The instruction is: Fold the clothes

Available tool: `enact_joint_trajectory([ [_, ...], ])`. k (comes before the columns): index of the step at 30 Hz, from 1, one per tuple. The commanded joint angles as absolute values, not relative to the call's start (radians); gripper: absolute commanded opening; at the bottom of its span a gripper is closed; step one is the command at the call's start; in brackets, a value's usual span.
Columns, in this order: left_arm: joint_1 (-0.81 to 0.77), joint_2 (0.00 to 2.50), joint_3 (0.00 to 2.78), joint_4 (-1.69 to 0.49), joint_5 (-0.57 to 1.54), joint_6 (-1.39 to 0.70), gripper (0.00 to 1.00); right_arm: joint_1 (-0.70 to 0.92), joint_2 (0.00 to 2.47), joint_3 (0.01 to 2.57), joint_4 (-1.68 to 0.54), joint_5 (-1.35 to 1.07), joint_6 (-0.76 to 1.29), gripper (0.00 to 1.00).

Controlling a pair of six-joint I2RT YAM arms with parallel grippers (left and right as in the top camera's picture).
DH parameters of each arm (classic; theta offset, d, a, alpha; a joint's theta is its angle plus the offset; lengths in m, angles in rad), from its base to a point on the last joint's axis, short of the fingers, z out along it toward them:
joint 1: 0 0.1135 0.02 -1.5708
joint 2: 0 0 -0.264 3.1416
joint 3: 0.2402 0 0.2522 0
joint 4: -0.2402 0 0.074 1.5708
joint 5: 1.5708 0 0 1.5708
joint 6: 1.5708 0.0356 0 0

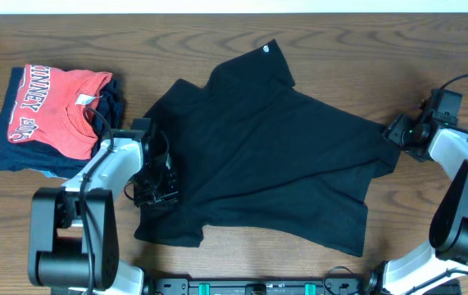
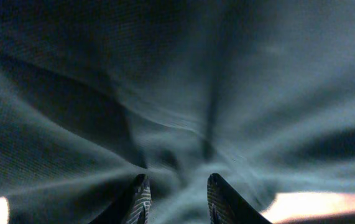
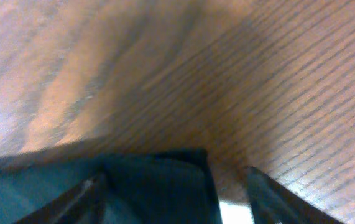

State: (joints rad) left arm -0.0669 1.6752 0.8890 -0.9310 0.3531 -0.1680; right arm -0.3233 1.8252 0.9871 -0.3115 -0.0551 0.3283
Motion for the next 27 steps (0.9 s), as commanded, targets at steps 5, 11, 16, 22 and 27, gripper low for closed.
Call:
enact_joint_trajectory([
  [5, -0.067, 1.52, 0.965, -0.96, 0.419, -0.082, 0.37, -0.356, 1.843, 0.993, -0.151, -0.156, 0.318, 0.01],
  [11, -0.067, 1.4, 0.984, -0.938, 0.419, -0.083, 0.38, -0.406, 1.838, 1.032, 0.173, -0.276, 0.377, 0.01],
  [16, -0.067, 1.352, 0.984, -0.888, 0.421, -0.087, 0.49, -0.452, 1.834, 1.11, 0.234, -0.397, 0.381, 0.99],
  [22, -0.069, 1.352, 0.984, -0.865, 0.445, -0.085, 0.52, -0.532, 1.724, 1.133, 0.047, -0.63, 0.381, 0.99],
  [27, -0.069, 1.352, 0.984, -0.844, 0.445, -0.07, 0.53, -0.569, 1.544, 1.133, -0.3, -0.694, 0.342, 0.99],
])
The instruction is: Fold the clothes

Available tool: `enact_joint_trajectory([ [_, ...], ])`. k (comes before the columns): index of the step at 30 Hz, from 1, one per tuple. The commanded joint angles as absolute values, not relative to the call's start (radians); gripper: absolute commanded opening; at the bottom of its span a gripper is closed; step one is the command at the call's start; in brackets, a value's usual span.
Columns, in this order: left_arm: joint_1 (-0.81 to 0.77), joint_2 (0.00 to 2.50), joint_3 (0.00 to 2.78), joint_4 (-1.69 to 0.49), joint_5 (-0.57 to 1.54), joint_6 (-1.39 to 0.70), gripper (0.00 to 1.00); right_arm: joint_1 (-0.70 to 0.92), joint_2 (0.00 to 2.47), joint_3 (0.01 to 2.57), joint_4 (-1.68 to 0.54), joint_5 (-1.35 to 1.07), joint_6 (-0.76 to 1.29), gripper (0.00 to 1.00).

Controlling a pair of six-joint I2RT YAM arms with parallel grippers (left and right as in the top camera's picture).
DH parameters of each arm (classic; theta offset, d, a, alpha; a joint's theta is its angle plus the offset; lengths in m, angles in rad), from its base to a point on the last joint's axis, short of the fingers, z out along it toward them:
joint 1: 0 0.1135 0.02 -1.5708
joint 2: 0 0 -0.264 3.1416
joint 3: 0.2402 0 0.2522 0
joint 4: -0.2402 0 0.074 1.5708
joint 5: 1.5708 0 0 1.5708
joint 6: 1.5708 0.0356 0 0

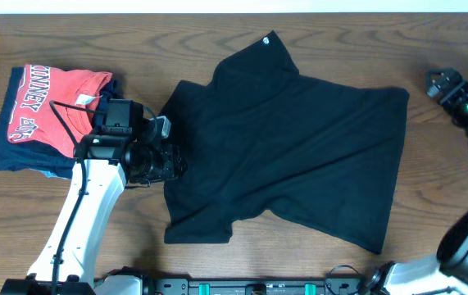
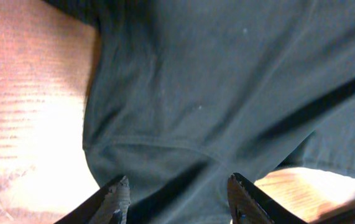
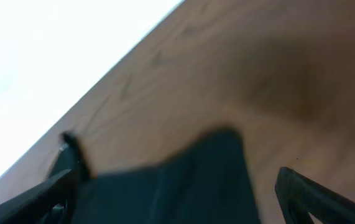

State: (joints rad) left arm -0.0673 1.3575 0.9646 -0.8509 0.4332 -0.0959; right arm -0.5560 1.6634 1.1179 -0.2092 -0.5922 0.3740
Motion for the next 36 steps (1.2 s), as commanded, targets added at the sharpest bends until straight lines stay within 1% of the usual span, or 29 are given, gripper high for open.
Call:
enact_joint_trajectory([
  [1, -0.069, 1.352, 0.986, -0.842, 0.445, -0.069, 0.53, -0.568, 1.509, 1.133, -0.374, -0.686, 0.332, 0.99],
  [4, -0.069, 1.35, 1.001, -0.855, 0.445, -0.051, 0.52, -0.561, 1.388, 1.133, -0.635, -0.598, 0.305, 0.99],
  [8, -0.068, 1.335, 1.037, -0.894, 0.445, -0.033, 0.53, -0.519, 1.248, 1.124, -0.976, -0.272, 0.366, 0.99],
  [10, -0.068, 1.322, 1.055, -0.912, 0.445, -0.033, 0.53, -0.498, 1.208, 1.092, -1.095, -0.197, 0.381, 0.99],
  [11, -0.068, 1.315, 1.061, -0.917, 0.445, -0.033, 0.53, -0.493, 1.198, 1.069, -1.127, -0.191, 0.382, 0.98],
  [12, -0.068, 1.306, 1.067, -0.92, 0.445, -0.033, 0.53, -0.49, 1.192, 1.033, -1.148, -0.191, 0.382, 0.91],
  [14, -0.068, 1.29, 1.069, -0.918, 0.445, -0.033, 0.53, -0.49, 1.191, 0.95, -1.147, -0.19, 0.381, 0.77],
  [15, -0.068, 1.281, 1.069, -0.918, 0.445, -0.033, 0.53, -0.492, 1.193, 0.89, -1.121, -0.187, 0.382, 0.69],
  [16, -0.068, 1.276, 1.069, -0.92, 0.445, -0.033, 0.53, -0.492, 1.196, 0.844, -1.094, -0.187, 0.391, 0.66],
  [18, -0.068, 1.27, 1.069, -0.927, 0.445, -0.033, 0.53, -0.492, 1.206, 0.742, -1.01, -0.185, 0.414, 0.64],
  [20, -0.068, 1.268, 1.069, -0.937, 0.445, -0.033, 0.53, -0.492, 1.219, 0.665, -0.929, -0.178, 0.45, 0.64],
  [21, -0.068, 1.267, 1.069, -0.944, 0.445, -0.033, 0.53, -0.493, 1.227, 0.633, -0.892, -0.178, 0.464, 0.68],
  [23, -0.068, 1.267, 1.069, -0.957, 0.445, -0.033, 0.53, -0.492, 1.238, 0.595, -0.84, -0.159, 0.489, 0.7],
  [29, -0.068, 1.267, 1.069, -0.964, 0.445, -0.033, 0.54, -0.492, 1.245, 0.561, -0.8, -0.071, 0.493, 0.69],
  [31, -0.069, 1.267, 1.069, -0.964, 0.445, -0.033, 0.54, -0.492, 1.245, 0.54, -0.77, -0.06, 0.493, 0.66],
  [32, -0.068, 1.267, 1.069, -0.964, 0.445, -0.033, 0.53, -0.492, 1.245, 0.529, -0.753, -0.063, 0.493, 0.63],
  [33, -0.068, 1.267, 1.069, -0.963, 0.445, -0.033, 0.54, -0.492, 1.245, 0.515, -0.734, -0.073, 0.493, 0.58],
  [36, -0.068, 1.267, 1.069, -0.96, 0.445, -0.033, 0.54, -0.49, 1.245, 0.454, -0.642, -0.169, 0.454, 0.57],
])
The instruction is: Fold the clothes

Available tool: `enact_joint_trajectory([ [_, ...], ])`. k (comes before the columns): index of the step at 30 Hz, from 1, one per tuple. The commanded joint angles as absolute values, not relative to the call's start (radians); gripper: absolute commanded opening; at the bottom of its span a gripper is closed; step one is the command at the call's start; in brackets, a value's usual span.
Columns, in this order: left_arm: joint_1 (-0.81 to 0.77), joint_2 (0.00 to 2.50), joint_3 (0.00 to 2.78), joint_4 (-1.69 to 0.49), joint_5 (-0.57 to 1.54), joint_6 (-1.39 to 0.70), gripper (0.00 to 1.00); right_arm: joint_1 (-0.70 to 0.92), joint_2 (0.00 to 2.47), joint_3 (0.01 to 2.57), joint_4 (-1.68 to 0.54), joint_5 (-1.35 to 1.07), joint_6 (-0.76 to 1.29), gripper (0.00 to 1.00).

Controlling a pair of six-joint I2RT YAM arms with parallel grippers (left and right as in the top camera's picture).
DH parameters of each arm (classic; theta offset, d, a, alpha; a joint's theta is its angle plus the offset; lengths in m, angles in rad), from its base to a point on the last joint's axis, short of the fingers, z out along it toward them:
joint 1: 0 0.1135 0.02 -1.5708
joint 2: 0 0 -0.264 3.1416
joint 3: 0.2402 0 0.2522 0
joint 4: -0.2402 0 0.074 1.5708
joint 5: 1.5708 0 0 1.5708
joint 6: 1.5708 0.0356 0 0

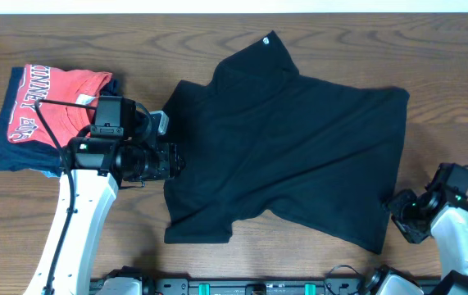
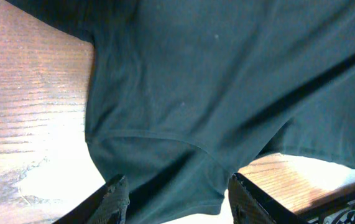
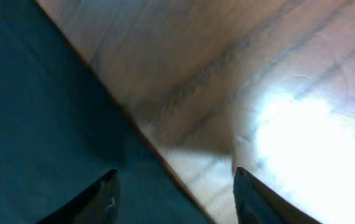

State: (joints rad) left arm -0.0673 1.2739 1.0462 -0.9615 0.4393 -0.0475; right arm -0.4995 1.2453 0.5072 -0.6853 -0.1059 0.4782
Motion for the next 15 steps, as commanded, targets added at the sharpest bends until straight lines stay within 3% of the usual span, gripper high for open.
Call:
enact_joint_trajectory([
  [1, -0.068, 1.267, 1.069, -0.96, 0.445, -0.033, 0.53, -0.49, 1.246, 0.434, -0.616, -0.19, 0.454, 0.56],
  [2, -0.068, 1.267, 1.069, -0.961, 0.445, -0.033, 0.54, -0.49, 1.246, 0.413, -0.59, -0.205, 0.455, 0.56],
  [6, -0.068, 1.267, 1.069, -0.961, 0.445, -0.033, 0.54, -0.49, 1.246, 0.376, -0.516, -0.276, 0.433, 0.37],
  [10, -0.068, 1.267, 1.069, -0.961, 0.445, -0.033, 0.54, -0.49, 1.246, 0.394, -0.461, -0.375, 0.371, 0.28],
  [13, -0.068, 1.267, 1.069, -0.961, 0.445, -0.033, 0.54, -0.495, 1.246, 0.429, -0.464, -0.367, 0.381, 0.02],
  [15, -0.068, 1.267, 1.069, -0.961, 0.445, -0.033, 0.54, -0.511, 1.246, 0.462, -0.471, -0.329, 0.411, 0.01],
])
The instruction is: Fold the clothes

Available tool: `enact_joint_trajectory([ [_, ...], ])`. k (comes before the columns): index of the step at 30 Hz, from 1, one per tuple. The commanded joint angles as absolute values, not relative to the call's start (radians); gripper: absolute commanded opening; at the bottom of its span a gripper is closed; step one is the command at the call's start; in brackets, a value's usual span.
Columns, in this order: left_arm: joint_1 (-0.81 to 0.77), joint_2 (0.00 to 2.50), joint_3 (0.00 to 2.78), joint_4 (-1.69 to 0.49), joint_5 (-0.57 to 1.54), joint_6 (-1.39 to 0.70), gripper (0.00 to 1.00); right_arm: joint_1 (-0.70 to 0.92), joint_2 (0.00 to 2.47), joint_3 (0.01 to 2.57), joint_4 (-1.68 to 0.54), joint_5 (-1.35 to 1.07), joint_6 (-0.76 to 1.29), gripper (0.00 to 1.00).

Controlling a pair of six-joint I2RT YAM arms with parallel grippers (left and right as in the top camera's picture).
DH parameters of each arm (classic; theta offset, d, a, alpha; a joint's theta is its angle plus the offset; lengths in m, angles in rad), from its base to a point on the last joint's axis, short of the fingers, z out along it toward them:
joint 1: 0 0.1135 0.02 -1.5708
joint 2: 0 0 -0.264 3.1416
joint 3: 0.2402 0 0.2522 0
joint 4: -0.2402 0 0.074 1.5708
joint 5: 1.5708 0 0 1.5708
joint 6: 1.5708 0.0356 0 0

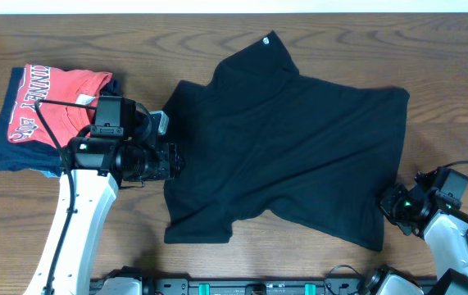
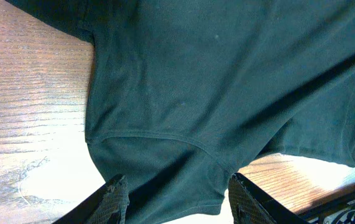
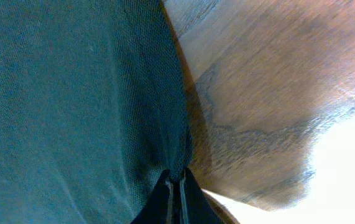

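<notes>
A black T-shirt (image 1: pixel 291 139) lies spread on the wooden table, collar tag toward the far edge. My left gripper (image 1: pixel 170 164) hangs open over its left side by a sleeve. In the left wrist view the fingers (image 2: pixel 116 200) stand wide apart above the dark cloth (image 2: pixel 214 81). My right gripper (image 1: pixel 391 205) is at the shirt's right edge near the lower right corner. In the right wrist view it (image 3: pixel 178 186) is shut on the hem of the cloth (image 3: pixel 71 93).
A folded stack, a red printed shirt (image 1: pixel 53 111) on navy garments, sits at the left next to my left arm. Bare wooden table (image 1: pixel 438 49) surrounds the black shirt. The table's near edge runs just below both arm bases.
My right gripper was open beside the shirt's lower right corner; now it is shut on the hem there. The left gripper and the shirt have not moved.
First the shirt lay skewed and creased, with my left gripper down in its left side and the right at its right corner. Then it lay spread flatter, left gripper open, right arm far right. The right gripper then stood open by the lower right corner and now pinches the hem.
</notes>
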State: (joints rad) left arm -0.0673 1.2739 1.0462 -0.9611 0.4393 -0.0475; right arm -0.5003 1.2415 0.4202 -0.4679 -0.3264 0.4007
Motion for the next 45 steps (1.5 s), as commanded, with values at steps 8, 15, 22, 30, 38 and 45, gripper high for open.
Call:
enact_joint_trajectory([
  [8, -0.068, 1.267, 1.069, -0.961, 0.445, -0.033, 0.54, -0.633, 1.246, 0.705, -0.606, -0.017, 0.435, 0.01],
  [15, -0.069, 1.267, 1.069, -0.961, 0.445, -0.033, 0.59, -0.719, 1.246, 0.788, -0.688, 0.026, 0.493, 0.6],
  [22, -0.085, 1.271, 1.05, -0.964, 0.445, -0.033, 0.63, -0.728, 1.234, 0.812, -0.811, -0.19, 0.413, 0.73],
  [30, -0.216, 1.306, 1.005, -0.961, 0.444, -0.033, 0.63, -0.728, 1.236, 0.708, -0.931, -0.028, 0.419, 0.7],
  [38, -0.304, 1.349, 1.0, -0.96, 0.425, -0.033, 0.63, -0.748, 1.248, 0.554, -0.691, -0.118, 0.476, 0.5],
  [45, -0.307, 1.349, 1.0, -0.96, 0.425, -0.033, 0.63, -0.748, 1.283, 0.529, -0.583, -0.023, 0.483, 0.42],
])
